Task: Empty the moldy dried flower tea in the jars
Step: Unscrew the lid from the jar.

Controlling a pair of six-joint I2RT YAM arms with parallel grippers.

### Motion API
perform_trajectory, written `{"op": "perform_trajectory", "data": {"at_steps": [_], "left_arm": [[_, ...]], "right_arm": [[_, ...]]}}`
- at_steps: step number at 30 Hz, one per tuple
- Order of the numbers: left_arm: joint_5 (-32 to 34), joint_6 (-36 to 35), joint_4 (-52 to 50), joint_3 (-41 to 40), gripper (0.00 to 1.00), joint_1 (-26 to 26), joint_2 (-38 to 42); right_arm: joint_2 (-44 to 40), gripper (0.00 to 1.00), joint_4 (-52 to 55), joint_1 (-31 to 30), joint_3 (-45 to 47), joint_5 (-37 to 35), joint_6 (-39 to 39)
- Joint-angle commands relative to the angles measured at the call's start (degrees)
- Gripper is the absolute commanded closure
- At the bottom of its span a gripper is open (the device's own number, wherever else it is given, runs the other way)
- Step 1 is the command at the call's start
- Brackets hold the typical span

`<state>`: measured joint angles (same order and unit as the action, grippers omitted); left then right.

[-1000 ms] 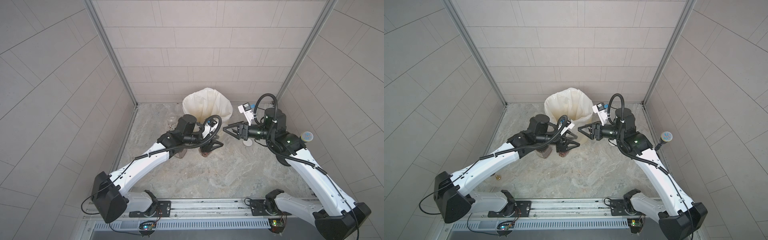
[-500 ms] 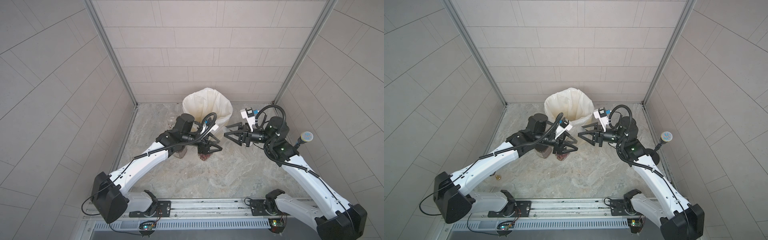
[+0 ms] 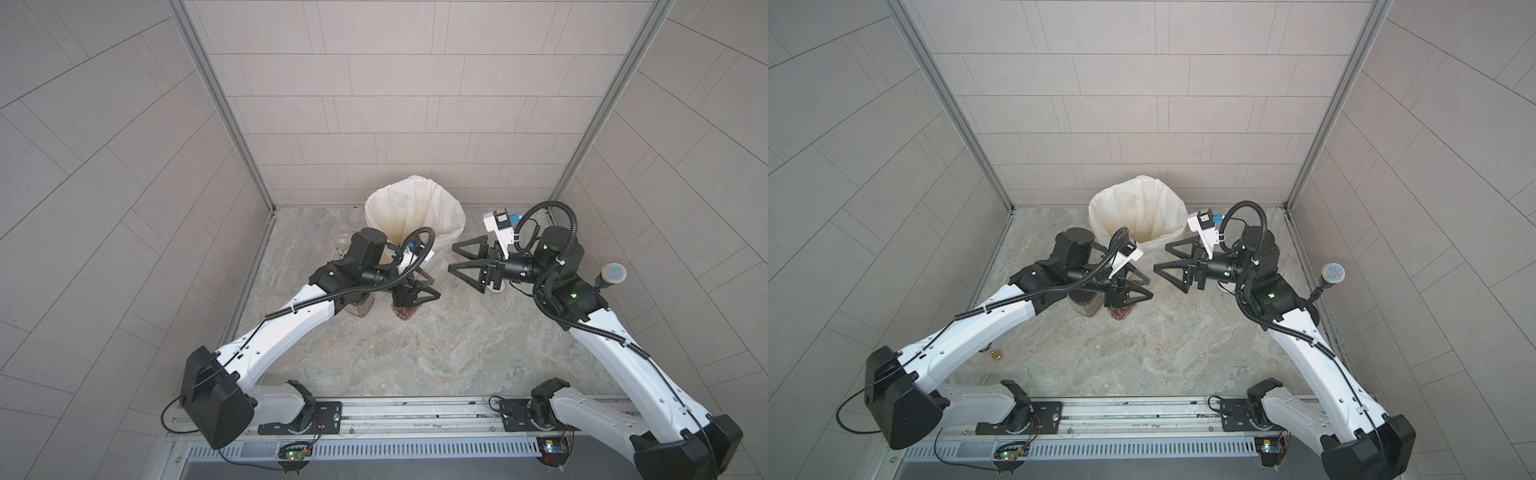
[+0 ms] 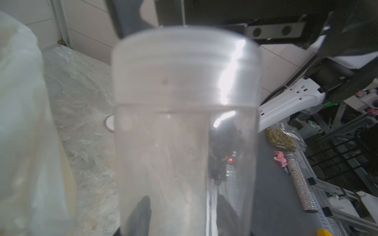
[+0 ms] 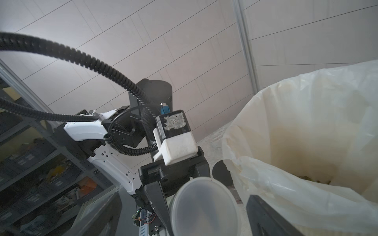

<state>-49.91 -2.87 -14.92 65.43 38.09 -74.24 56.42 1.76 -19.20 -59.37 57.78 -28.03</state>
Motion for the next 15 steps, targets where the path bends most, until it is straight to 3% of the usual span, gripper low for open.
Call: {"op": "perform_trajectory", "data": {"at_steps": [1, 9, 15], "left_arm": [[7.2, -2.6, 0.4, -0.7, 0.55, -0.4, 2.5], [8.9, -5.0, -0.4, -1.3, 0.55, 0.1, 3.1], [9.6, -6.5, -2.4, -0.8, 0.55, 1.0, 2.6]], "right_arm": [[0.6, 0.03, 14.0, 0.0, -3.4, -9.1, -2.1], [5.4, 0.11, 27.0, -1.8, -9.6, -11.2, 0.0], [6.9, 0.13, 24.0, -2.2, -10.9, -8.0, -2.7]]}}
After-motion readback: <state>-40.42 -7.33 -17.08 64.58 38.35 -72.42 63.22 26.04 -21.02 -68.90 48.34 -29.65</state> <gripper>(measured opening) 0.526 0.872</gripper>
